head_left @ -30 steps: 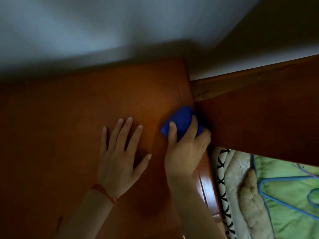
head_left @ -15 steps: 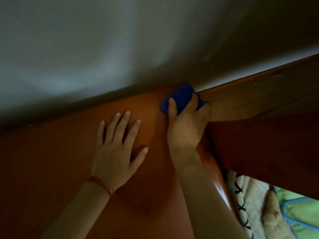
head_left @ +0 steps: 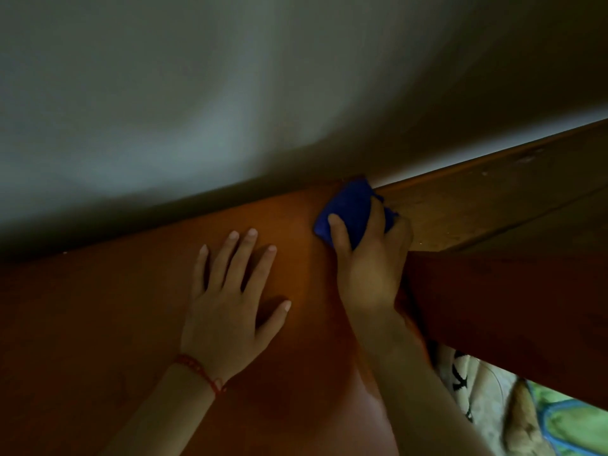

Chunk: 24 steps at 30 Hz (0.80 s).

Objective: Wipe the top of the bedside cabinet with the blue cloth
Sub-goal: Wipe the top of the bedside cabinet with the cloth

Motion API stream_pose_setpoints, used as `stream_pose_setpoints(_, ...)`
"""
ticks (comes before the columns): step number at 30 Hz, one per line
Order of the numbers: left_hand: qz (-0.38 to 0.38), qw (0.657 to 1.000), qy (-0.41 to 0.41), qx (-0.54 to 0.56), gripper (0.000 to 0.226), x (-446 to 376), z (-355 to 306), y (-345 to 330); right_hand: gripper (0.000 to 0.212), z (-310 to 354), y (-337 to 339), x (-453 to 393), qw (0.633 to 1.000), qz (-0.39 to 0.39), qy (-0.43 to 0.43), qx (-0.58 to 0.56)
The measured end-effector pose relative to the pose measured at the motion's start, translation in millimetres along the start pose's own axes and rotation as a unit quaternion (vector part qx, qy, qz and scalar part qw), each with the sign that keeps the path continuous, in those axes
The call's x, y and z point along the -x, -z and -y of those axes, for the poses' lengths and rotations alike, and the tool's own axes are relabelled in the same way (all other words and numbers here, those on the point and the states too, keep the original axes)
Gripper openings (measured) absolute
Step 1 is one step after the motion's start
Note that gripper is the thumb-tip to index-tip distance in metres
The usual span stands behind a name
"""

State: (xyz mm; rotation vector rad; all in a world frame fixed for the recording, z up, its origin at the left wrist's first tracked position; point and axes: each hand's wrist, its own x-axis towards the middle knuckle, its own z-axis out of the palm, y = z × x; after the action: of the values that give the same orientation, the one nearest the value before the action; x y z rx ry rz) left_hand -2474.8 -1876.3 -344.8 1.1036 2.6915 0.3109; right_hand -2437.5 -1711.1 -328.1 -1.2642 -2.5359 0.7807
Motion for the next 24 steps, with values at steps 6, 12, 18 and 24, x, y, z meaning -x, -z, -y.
stream_pose_setpoints(6,0.000,1.000,0.005,-0.006,0.066,0,0,-1,0.063,11,-9,-19,1.000,-0.001,0.020,-0.019)
stream_pose_setpoints(12,-0.004,1.000,0.019,-0.002,0.066,9,2,5,0.061,1,-2,-15,0.993,0.039,0.108,0.039)
stream_pose_setpoints(18,0.021,0.999,0.042,-0.014,0.068,41,17,6,0.058,31,-23,14,0.992,0.007,0.117,0.039)
stream_pose_setpoints(24,0.002,0.999,0.033,-0.010,0.065,41,19,3,0.059,8,-12,4,0.996,-0.010,0.080,0.024)
